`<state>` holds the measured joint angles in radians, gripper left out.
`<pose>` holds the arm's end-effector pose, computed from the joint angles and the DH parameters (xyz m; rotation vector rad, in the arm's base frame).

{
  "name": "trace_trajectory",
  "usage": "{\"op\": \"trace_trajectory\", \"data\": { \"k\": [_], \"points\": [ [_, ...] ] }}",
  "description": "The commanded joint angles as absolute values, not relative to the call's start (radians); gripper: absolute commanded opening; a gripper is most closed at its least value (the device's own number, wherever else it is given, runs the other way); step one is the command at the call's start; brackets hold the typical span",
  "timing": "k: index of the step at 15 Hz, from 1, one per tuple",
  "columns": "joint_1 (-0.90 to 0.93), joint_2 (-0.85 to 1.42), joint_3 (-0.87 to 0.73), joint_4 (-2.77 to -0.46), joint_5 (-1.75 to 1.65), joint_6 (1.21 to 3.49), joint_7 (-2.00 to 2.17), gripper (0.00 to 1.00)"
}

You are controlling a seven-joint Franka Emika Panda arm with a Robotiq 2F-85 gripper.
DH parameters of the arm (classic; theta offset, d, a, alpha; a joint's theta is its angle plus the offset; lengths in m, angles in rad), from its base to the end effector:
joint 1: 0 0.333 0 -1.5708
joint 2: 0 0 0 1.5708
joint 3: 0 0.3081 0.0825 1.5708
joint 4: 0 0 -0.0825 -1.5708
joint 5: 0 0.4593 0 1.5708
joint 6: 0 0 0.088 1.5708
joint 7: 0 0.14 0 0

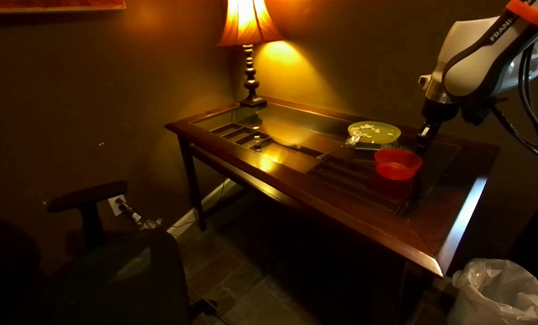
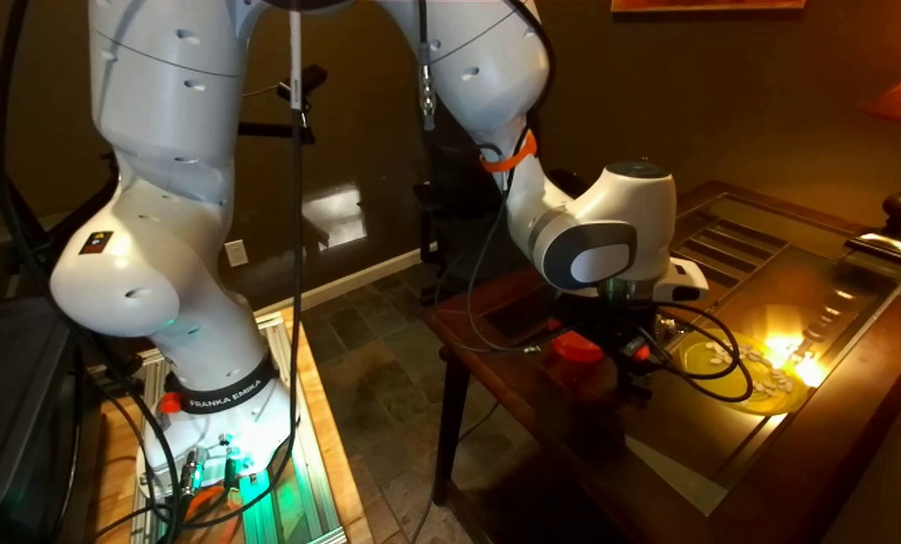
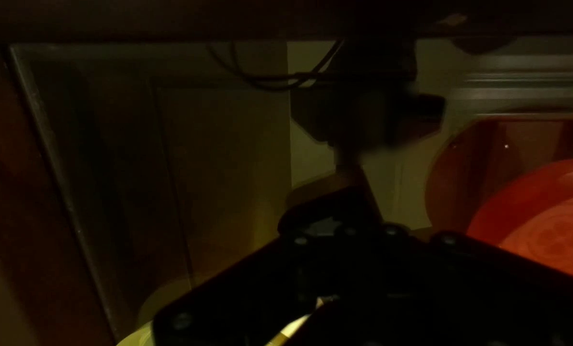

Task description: Press a button on the remote control.

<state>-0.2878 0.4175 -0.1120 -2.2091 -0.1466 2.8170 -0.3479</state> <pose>0.5636 -0.2370 0.1025 2.9649 0.1433 0.2065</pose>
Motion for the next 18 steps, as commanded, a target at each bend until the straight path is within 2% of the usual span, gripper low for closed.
{"op": "trace_trajectory", "data": {
  "k": [1, 18],
  "points": [
    [-0.292, 0.449, -0.100, -2.160, -0.137, 2.773, -0.367, 0.00],
    [-0.290, 0.560, -0.095, -2.096, -0.150, 2.686, -0.413, 0.00]
  ]
}}
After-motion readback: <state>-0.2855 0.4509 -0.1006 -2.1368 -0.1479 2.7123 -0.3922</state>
